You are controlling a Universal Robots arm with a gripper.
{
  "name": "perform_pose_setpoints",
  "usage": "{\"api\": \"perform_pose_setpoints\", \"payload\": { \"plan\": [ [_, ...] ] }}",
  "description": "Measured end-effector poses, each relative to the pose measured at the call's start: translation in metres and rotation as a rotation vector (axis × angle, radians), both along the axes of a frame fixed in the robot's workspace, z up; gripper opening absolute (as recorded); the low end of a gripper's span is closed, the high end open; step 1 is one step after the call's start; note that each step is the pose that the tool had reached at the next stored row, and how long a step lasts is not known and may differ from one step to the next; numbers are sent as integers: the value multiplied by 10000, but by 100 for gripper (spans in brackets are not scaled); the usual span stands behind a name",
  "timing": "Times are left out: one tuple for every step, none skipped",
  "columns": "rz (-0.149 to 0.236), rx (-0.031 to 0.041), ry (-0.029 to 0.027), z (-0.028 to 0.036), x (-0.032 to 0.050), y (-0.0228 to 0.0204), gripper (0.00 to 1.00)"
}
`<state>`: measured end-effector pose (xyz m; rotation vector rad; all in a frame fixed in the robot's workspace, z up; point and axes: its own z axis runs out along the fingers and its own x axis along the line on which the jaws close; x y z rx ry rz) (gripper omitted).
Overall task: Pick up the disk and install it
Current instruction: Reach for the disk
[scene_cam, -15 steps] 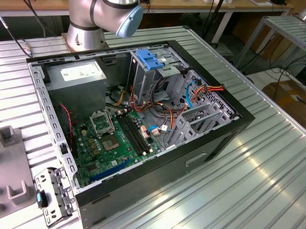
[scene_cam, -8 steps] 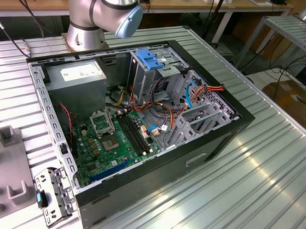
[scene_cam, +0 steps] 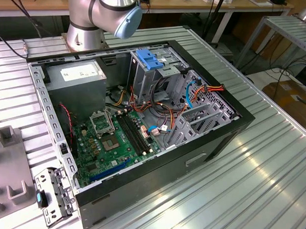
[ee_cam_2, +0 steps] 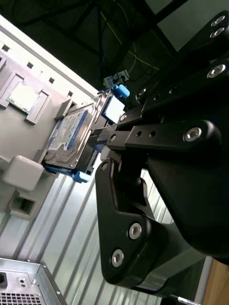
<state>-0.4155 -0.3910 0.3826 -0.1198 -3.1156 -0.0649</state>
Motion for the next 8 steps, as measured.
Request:
{"api": "perform_pose_setpoints", "payload": {
  "plan": [
    [0,0,24,-4,-46,8,11],
    [-1,0,42,-7,-80,15,11],
    [-2,-1,75,-13,-150,28,11],
    [-2,-1,94,-18,-198,37,11],
    [-1,0,109,-22,-236,45,11],
    [0,0,124,-27,-275,55,11],
    [0,0,142,-32,-317,65,11],
    [-2,-1,165,-38,-369,77,11]
  ]
}}
